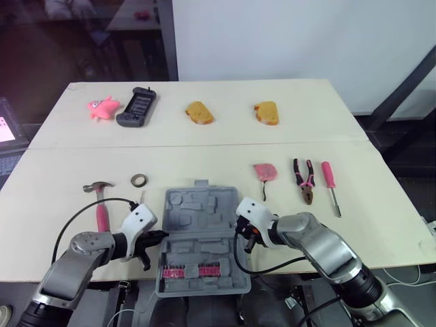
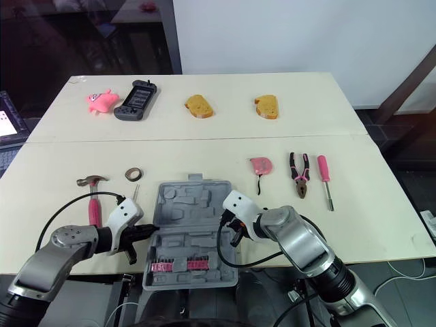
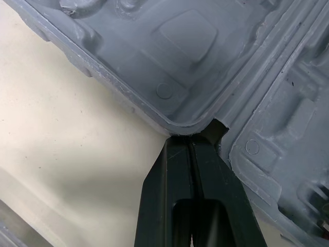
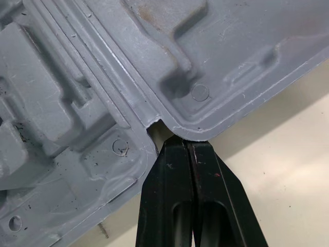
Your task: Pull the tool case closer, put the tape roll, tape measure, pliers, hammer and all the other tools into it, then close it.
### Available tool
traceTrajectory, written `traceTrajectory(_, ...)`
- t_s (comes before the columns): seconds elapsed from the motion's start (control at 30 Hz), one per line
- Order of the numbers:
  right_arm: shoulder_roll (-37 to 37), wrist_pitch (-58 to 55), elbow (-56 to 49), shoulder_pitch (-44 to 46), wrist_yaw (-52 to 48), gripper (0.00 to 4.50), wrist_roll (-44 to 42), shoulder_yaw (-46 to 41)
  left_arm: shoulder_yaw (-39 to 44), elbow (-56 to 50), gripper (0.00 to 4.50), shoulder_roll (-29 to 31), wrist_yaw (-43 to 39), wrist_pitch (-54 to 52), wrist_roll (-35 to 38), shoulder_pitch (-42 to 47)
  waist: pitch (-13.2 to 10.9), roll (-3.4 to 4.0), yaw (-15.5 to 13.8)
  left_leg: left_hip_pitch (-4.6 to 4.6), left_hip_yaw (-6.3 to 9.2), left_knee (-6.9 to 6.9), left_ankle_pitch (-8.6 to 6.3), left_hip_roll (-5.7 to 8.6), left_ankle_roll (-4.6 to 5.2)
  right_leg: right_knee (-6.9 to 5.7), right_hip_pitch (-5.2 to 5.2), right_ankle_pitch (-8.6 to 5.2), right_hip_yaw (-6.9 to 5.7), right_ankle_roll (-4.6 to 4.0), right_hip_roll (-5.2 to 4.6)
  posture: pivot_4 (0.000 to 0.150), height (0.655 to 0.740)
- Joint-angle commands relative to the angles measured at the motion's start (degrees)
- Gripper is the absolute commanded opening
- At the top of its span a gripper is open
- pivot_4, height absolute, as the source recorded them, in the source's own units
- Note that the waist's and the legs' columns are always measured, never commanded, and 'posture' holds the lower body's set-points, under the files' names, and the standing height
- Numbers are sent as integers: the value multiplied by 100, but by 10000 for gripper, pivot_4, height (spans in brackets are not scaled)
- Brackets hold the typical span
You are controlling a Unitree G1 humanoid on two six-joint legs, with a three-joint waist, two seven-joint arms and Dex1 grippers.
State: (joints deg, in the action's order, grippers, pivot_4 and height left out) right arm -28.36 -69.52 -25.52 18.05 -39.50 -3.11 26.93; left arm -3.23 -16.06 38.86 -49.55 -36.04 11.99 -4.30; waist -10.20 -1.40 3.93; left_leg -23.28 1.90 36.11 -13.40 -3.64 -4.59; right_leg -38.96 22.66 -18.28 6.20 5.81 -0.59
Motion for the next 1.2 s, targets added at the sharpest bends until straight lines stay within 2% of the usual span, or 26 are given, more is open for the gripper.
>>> traceTrajectory(0.03, 51, -51, -80, -117, 18, 539, -246, 273, -174, 41, 184, 13, -62, -24, 80, -142, 0, -1, 1, 0, 0, 0, 0, 0, 0, 0, 0, 0, 0, 0, 0, 1500, 7400)
traceTrajectory(0.27, -72, 476, 238, -351, 230, 539, -234, -294, 2, 344, 184, 62, -4, 138, 36, -156, 7, -11, 3, 2, 0, -3, 0, 0, 0, 0, 0, -1, 0, -3, 0, 1500, 7400)
traceTrajectory(0.7, -753, 1277, 75, -823, 79, 539, -605, -950, 505, 1059, 184, 861, -404, 1030, 97, -271, 6, -10, 1, 1, -4, -8, 0, -1, 0, 3, 6, -11, 2, -19, -2, 1500, 7400)
traceTrajectory(0.83, -1189, 2375, -309, -1394, -420, 539, -1022, -1996, 1271, 813, 184, 1007, -1005, 1489, 792, -508, -10, -15, -3, -16, -8, -12, 0, -1, 0, 4, 25, -13, 3, -18, -3, 1500, 7400)
traceTrajectory(0.93, -1411, 3183, -367, -1913, -831, 539, -1441, -3144, 2069, 576, 184, 1066, -1556, 1548, 1534, -732, -27, -23, -29, -18, -10, -10, 0, -2, 0, 5, 25, -13, 2, -18, -4, 1500, 7400)
traceTrajectory(1.07, -1617, 3948, -88, -2587, -1368, 539, -1811, -4397, 2769, 820, 184, 1414, -1928, 1638, 1591, -1131, -30, -28, -38, -12, -12, -7, 0, -3, 0, 8, 16, -15, 3, -19, -4, 1500, 7400)
traceTrajectory(1.17, -1769, 4146, 318, -3188, -1775, 9013, -2140, -5547, 3451, 1696, 9162, 1737, -2152, 1758, 1516, -1310, -33, -29, -49, -12, -13, -12, -1, -3, 0, 14, 17, -19, 2, -22, -4, 1500, 7400)
traceTrajectory(1.2, -1795, 4105, 432, -3370, -1912, 14010, -2311, -5905, 3613, 2051, 13951, 1831, -2170, 1857, 1446, -1310, -34, -29, -51, -12, -13, -13, -1, -3, 1, 16, 18, -20, 2, -24, -4, 1500, 7400)
